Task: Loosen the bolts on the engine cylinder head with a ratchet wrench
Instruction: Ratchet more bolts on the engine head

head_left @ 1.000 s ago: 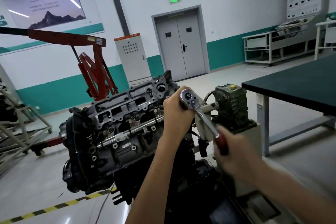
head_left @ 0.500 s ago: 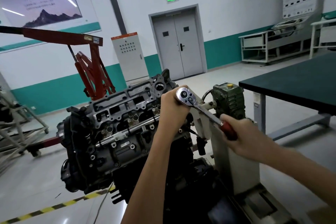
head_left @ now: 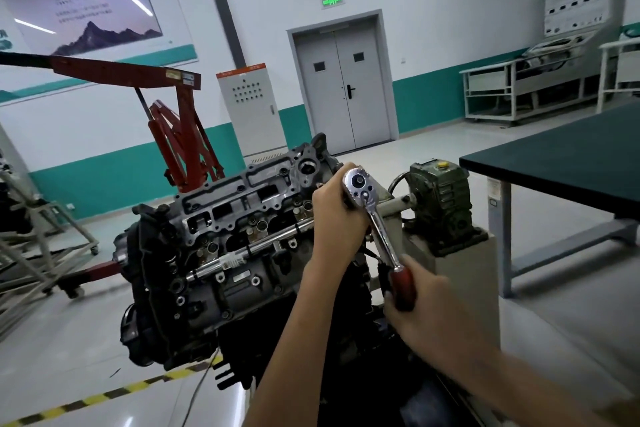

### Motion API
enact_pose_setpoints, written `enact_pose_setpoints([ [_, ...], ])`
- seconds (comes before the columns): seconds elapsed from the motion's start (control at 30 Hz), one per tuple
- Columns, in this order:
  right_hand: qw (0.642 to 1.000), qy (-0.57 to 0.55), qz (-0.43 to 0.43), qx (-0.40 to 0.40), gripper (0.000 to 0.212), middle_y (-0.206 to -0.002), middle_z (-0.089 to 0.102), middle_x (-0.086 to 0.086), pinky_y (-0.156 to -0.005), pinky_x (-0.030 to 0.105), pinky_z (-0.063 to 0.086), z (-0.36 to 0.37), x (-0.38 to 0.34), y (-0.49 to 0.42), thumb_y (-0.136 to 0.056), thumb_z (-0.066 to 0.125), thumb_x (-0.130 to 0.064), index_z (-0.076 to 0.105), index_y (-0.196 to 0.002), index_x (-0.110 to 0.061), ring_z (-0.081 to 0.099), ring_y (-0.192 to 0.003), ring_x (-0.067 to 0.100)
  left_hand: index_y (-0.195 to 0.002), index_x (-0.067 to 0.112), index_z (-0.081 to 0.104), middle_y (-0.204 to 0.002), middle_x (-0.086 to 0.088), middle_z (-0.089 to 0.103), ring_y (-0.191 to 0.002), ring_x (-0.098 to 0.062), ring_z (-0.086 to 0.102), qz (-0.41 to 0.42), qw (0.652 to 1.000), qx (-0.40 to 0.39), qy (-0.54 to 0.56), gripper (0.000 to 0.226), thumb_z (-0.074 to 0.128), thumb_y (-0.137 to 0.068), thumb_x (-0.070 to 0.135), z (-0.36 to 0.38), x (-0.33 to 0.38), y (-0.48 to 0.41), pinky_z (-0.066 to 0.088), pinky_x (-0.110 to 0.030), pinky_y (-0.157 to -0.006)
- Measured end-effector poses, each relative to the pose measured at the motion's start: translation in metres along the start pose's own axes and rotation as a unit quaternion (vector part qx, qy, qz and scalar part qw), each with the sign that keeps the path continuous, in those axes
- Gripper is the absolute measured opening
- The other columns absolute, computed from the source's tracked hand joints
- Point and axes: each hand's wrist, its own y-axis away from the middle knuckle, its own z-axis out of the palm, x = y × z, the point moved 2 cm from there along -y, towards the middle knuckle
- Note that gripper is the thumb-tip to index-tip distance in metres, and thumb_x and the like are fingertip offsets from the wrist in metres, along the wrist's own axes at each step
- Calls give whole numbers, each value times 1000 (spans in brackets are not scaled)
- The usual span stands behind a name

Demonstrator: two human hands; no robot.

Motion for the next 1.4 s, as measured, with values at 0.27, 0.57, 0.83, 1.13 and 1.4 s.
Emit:
enact_pose_setpoints([
  [0.27,997,-67,7,45,23,-47,46,0,-41,6,30,24,-8,7,-68,64,0,50,-69,-18,46,-44,7,-55,13,38,-52,11,38,-52,-2,32,-39,998,-57,9,38,54,-76,-14,-5,-1,-7,31,-23,-51],
  [0.57,939,286,-169,-84,23,-61,57,-2,-52,12,36,-96,21,-81,-72,69,-5,56,-89,-13,55,-51,12,-60,-3,49,-58,-22,49,-54,-10,34,-49,995,-83,-18,23,62,-78,-8,-8,5,-10,29,-24,-51],
  [0.83,995,96,-8,14,22,-60,55,-3,-50,18,46,-24,15,-11,-76,66,-11,55,-94,-17,56,-51,9,-67,32,48,-59,16,53,-55,-1,44,-17,998,-64,-16,44,61,-75,-9,-9,3,-4,37,-16,-53],
  [1.13,992,-106,33,65,22,-49,48,0,-40,7,30,34,-15,12,-71,62,-1,48,-70,-19,45,-42,7,-62,12,46,-55,12,40,-52,-1,34,-46,997,-68,2,32,58,-79,-12,-7,4,-6,33,-18,-53],
  [1.4,959,251,-119,-61,33,-62,48,-9,-48,7,34,-77,35,-55,-72,72,-7,57,-100,-11,48,-49,0,-57,6,48,-55,3,46,-52,-4,34,-76,992,-98,-11,28,59,-76,-13,-6,4,-11,30,-17,-49],
])
